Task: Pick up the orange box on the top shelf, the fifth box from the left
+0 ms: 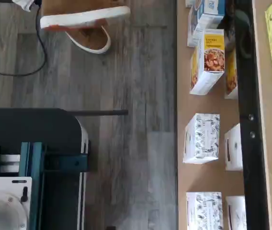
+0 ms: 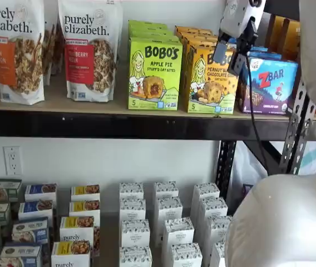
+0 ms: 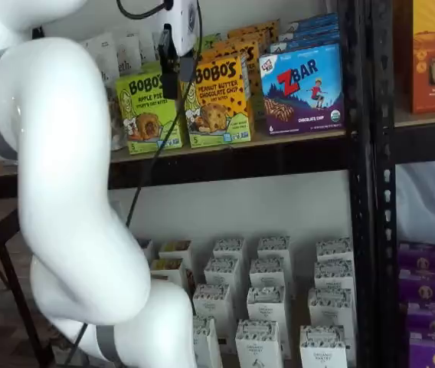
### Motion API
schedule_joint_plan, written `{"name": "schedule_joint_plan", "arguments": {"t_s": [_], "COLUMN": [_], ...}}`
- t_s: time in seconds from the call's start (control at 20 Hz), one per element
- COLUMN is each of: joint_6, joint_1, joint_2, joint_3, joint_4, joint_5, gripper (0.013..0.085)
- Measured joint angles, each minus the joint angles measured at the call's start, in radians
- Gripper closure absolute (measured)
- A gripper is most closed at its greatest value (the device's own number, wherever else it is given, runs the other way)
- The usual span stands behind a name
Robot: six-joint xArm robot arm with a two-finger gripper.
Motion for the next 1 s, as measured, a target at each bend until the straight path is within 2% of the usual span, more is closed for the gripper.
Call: {"name": "schedule_joint_plan", "arguments": {"t_s": [0.2,0.6,0.8,1.0], "joint_6": [0.009,0.016,0.019,0.017], "joint_1": [0.012,0.012,0.009,0.004], "joint_2": [0.009,0.005,-0.011,-0.024], "joint_3": [-0.027,-0.036,-0.020,0.000], "joint_4": [-0.023,-0.009,0.012,0.031], "joint_5": [0.029,0.036,-0.010,-0.104], "gripper": [0.0130,0.0130,0.0130,0.0130]}}
